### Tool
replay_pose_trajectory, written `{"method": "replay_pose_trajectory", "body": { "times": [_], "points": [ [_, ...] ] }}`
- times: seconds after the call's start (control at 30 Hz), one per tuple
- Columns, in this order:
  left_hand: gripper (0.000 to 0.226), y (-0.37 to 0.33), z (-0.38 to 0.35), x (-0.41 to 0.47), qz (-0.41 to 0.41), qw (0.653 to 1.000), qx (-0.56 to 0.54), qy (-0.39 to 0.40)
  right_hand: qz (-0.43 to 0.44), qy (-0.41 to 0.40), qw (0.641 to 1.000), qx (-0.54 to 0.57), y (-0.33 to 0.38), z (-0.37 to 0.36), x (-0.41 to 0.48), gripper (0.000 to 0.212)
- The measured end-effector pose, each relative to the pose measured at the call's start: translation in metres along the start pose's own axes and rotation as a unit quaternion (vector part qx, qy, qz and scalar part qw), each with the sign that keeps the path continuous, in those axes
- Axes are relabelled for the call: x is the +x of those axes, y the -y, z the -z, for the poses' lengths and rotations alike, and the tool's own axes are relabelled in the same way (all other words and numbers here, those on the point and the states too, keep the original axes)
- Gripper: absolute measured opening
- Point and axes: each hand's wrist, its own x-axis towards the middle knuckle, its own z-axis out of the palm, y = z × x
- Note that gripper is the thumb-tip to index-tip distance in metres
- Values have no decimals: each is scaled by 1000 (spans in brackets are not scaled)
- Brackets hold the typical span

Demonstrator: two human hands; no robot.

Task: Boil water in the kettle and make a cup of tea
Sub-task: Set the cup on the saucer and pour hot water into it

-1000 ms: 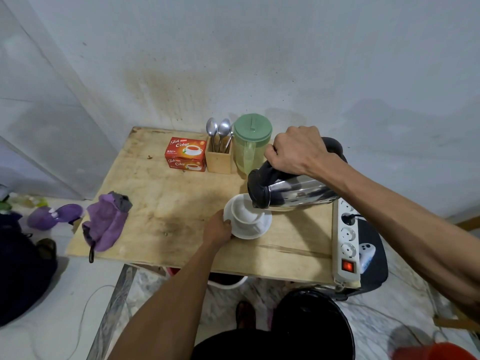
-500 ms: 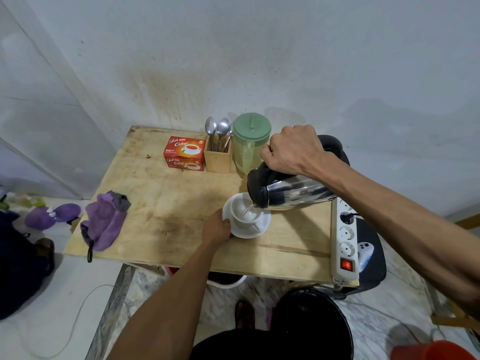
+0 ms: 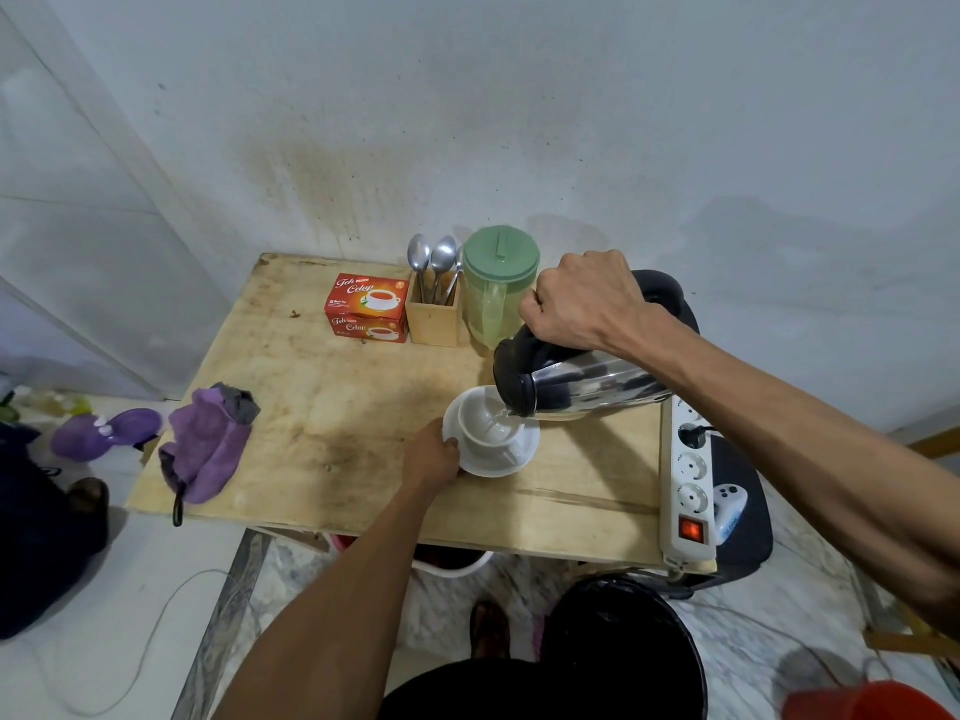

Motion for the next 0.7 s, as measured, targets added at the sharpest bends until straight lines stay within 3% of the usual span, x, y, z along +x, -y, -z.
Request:
{"method": "replay_pose_trajectory", "body": {
  "times": [0.7],
  "points": [
    [35,-2,0,0,2,1000,19,1,-2,-30,1000,-6,-5,-4,-1,52]
  ]
}}
